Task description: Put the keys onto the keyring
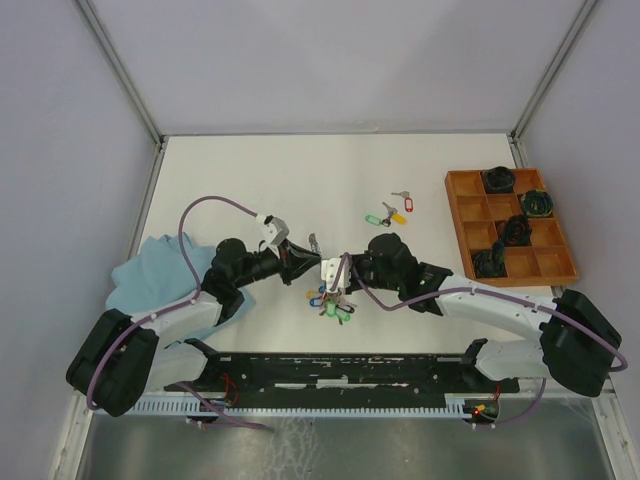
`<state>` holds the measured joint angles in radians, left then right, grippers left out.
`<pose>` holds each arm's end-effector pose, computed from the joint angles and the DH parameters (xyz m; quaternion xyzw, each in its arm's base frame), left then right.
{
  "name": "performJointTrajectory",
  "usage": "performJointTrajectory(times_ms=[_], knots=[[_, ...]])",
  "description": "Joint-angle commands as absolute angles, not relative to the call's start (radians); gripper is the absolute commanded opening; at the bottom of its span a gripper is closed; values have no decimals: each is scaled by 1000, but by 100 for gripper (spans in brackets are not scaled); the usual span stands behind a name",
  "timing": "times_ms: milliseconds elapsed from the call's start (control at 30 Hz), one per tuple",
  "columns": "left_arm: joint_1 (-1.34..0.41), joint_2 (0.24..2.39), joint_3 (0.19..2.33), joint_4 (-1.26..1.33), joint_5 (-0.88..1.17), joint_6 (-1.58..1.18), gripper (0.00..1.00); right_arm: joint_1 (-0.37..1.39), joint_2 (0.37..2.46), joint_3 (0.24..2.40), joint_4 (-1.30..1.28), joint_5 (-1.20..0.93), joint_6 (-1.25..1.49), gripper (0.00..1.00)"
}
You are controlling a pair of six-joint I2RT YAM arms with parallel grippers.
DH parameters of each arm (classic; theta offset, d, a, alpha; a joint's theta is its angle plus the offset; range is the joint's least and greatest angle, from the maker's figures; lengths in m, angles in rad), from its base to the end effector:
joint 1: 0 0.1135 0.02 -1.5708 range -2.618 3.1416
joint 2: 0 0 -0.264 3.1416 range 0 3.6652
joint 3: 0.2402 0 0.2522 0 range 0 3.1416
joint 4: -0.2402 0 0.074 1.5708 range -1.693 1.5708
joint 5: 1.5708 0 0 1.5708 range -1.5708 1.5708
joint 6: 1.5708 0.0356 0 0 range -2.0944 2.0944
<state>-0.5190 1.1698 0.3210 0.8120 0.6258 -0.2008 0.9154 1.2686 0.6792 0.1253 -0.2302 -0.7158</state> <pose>0.1865 -0.1305 0.2086 0.3195 0.6425 -0.4400 0.5399 0.1615 0.2234 0.2306 -0.6567 0.5353 0.1492 0.5097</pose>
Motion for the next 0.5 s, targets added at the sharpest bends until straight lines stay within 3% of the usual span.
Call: performJointTrajectory(times_ms=[0, 133, 467], knots=[[-516, 1170, 390, 760, 583, -154, 23, 916, 1229, 728, 102, -228, -737, 1], [-517, 1163, 392, 741, 607, -107, 32, 916, 1232, 741, 86, -233, -744, 1], [-518, 1057, 359, 687, 684, 29, 42, 916, 1232, 776, 48, -238, -768, 1]])
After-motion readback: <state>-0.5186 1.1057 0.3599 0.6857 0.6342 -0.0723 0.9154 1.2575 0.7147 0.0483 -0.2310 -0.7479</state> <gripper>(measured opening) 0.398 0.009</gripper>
